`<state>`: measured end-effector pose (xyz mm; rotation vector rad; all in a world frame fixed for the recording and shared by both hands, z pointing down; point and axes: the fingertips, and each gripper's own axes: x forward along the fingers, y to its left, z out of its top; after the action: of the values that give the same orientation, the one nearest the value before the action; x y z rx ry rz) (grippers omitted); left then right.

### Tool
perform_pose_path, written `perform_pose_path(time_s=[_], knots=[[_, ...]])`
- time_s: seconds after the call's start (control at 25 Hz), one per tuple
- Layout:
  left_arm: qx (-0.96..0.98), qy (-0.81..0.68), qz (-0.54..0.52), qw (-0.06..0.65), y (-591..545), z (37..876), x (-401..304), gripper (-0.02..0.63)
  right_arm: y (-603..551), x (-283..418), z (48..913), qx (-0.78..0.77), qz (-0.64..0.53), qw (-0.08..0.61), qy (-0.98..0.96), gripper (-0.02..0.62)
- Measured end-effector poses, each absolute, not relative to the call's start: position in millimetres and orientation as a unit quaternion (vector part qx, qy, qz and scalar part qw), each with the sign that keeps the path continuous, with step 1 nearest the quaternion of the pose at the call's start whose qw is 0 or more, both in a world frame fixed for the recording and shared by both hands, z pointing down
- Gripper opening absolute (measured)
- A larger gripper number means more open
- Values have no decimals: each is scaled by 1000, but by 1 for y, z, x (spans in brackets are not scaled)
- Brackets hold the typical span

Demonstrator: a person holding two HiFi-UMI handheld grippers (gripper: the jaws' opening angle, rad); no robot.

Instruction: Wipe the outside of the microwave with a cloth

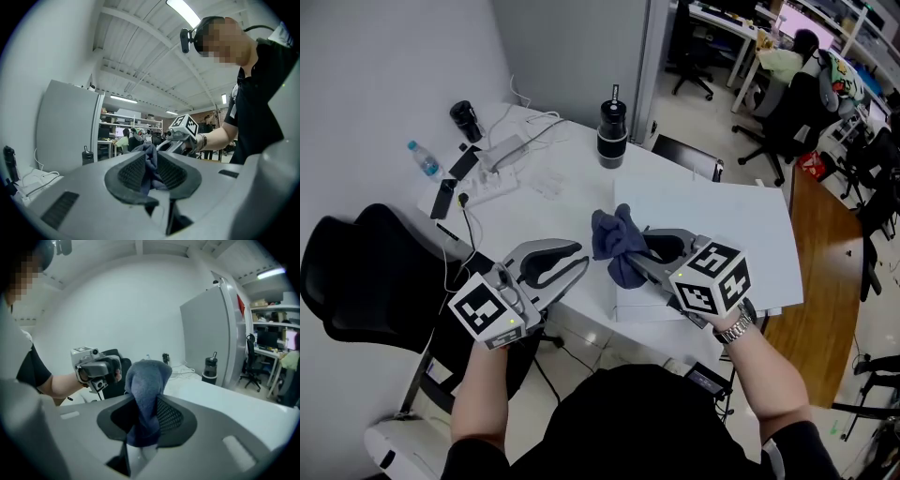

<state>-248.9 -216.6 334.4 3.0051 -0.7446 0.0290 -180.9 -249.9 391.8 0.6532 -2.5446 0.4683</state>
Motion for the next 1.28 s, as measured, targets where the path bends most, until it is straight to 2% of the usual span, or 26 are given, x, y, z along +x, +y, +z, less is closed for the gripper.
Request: perform_pose_path(time_s=[0.2, 0.36, 0.48, 0.88, 1.28], knots=[[967, -254, 0, 20, -219, 332, -248, 69, -261, -171, 412, 277, 160, 303, -898, 103], [964, -266, -6, 8, -218, 329, -244, 33, -266, -167, 417, 294, 145, 327, -886, 103], [963, -270, -5, -2, -217, 326, -239, 6, -269, -161, 417, 305, 138, 332, -882, 101], [962, -274, 19, 13, -205, 327, -219, 5, -278, -111, 416, 345, 131, 341, -864, 101], [958, -284, 34, 5, -193, 318, -167, 5, -280, -33, 414, 372, 137, 332, -856, 101]])
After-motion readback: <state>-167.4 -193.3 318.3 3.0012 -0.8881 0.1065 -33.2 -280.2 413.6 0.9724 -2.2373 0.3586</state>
